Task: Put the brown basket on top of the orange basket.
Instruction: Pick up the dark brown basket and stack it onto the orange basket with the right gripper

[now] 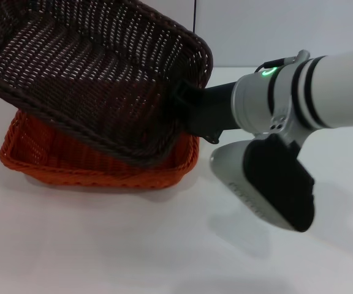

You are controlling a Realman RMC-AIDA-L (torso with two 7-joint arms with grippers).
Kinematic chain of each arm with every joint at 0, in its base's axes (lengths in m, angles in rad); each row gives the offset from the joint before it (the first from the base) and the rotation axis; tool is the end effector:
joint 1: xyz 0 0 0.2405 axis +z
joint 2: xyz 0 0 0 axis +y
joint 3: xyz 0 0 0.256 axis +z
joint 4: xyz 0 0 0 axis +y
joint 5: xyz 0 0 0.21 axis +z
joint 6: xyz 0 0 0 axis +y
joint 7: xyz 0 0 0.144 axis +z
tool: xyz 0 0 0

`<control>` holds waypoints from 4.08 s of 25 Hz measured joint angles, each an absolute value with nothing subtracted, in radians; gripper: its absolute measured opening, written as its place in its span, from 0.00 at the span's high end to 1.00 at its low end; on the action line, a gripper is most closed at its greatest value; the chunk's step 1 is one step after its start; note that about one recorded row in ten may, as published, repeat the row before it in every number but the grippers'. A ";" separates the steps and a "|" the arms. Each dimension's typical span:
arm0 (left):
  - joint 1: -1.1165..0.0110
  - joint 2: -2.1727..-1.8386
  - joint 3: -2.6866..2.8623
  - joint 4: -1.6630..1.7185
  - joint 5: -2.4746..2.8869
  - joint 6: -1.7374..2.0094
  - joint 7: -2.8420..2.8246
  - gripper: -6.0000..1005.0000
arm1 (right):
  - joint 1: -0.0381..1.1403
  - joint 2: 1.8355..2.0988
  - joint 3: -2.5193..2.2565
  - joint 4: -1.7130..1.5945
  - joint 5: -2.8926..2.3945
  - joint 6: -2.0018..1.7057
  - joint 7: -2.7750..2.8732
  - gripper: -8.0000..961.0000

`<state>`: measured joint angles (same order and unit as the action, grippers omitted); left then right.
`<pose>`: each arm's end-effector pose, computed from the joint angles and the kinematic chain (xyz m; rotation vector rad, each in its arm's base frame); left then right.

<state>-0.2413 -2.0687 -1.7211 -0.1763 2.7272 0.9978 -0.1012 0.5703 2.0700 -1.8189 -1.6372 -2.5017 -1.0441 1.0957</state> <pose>-0.4412 0.2635 0.0554 -1.1097 -0.7943 -0.4001 0.0503 0.3427 -0.0462 -2.1044 -1.7199 -0.4627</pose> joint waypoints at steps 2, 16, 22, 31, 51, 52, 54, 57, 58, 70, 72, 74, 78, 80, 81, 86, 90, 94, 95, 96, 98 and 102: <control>-0.241 -2.070 -1.721 -0.176 2.727 0.999 -0.101 0.24 | 0.574 2.068 -1.784 -1.636 -2.469 -1.077 1.051 0.86; -0.241 -2.077 -1.718 -0.169 2.710 0.993 -0.142 0.24 | 0.664 2.070 -1.515 -1.570 -2.328 -1.315 0.839 0.86; -0.241 -2.077 -1.717 -0.156 2.710 0.993 -0.168 0.24 | 0.690 2.066 -1.463 -1.524 -2.321 -1.367 0.778 0.86; -0.243 -2.076 -1.712 -0.156 2.710 0.995 -0.168 0.24 | 0.753 2.060 -1.363 -1.426 -2.317 -1.450 0.719 0.86; -0.253 -2.075 -1.714 -0.156 2.711 0.993 -0.166 0.24 | 0.842 2.067 -1.347 -1.244 -2.338 -1.361 0.641 0.86; -0.253 -2.075 -1.715 -0.156 2.710 0.993 -0.166 0.24 | 0.839 2.069 -1.350 -1.244 -2.339 -1.360 0.637 0.86; -0.252 -2.074 -1.716 -0.156 2.710 0.995 -0.166 0.24 | 0.833 2.072 -1.357 -1.242 -2.339 -1.352 0.629 0.86; -0.251 -2.074 -1.716 -0.156 2.711 0.994 -0.167 0.24 | 0.823 2.075 -1.362 -1.234 -2.331 -1.327 0.624 0.86; -0.250 -2.074 -1.716 -0.156 2.711 0.993 -0.167 0.24 | 0.806 2.077 -1.370 -1.232 -2.305 -1.301 0.622 0.86; -0.244 -2.074 -1.712 -0.156 2.711 0.992 -0.169 0.24 | 0.732 2.077 -1.473 -1.246 -2.284 -1.170 0.634 0.86; -0.244 -2.074 -1.712 -0.156 2.711 0.992 -0.169 0.24 | 0.725 2.077 -1.485 -1.258 -2.284 -1.163 0.663 0.86; -0.243 -2.075 -1.712 -0.157 2.711 0.992 -0.169 0.24 | 0.720 2.077 -1.491 -1.264 -2.285 -1.157 0.675 0.86; -0.245 -2.075 -1.711 -0.156 2.712 0.990 -0.169 0.24 | 0.709 2.078 -1.510 -1.280 -2.297 -1.136 0.711 0.80; -0.246 -2.075 -1.711 -0.156 2.712 0.990 -0.169 0.24 | 0.707 2.078 -1.513 -1.285 -2.302 -1.135 0.721 0.76; -0.247 -2.075 -1.711 -0.156 2.712 0.990 -0.169 0.24 | 0.704 2.078 -1.517 -1.295 -2.311 -1.135 0.734 0.72; -0.250 -2.075 -1.710 -0.155 2.711 0.989 -0.169 0.24 | 0.688 2.079 -1.531 -1.345 -2.358 -1.139 0.798 0.57; -0.252 -2.074 -1.710 -0.155 2.710 0.989 -0.169 0.24 | 0.654 2.079 -1.532 -1.409 -2.373 -1.146 0.815 0.56; -0.253 -2.073 -1.710 -0.155 2.710 0.988 -0.169 0.24 | 0.632 2.079 -1.538 -1.443 -2.390 -1.150 0.829 0.56; -0.253 -2.072 -1.710 -0.155 2.710 0.988 -0.169 0.24 | 0.622 2.079 -1.541 -1.453 -2.395 -1.152 0.831 0.56; -0.253 -2.072 -1.710 -0.155 2.710 0.988 -0.169 0.24 | 0.614 2.079 -1.544 -1.462 -2.398 -1.153 0.832 0.56; -0.253 -2.071 -1.710 -0.155 2.711 0.988 -0.169 0.24 | 0.594 2.079 -1.548 -1.481 -2.401 -1.154 0.834 0.56; -0.253 -2.071 -1.710 -0.154 2.714 0.988 -0.169 0.24 | 0.575 2.079 -1.562 -1.502 -2.403 -1.148 0.848 0.56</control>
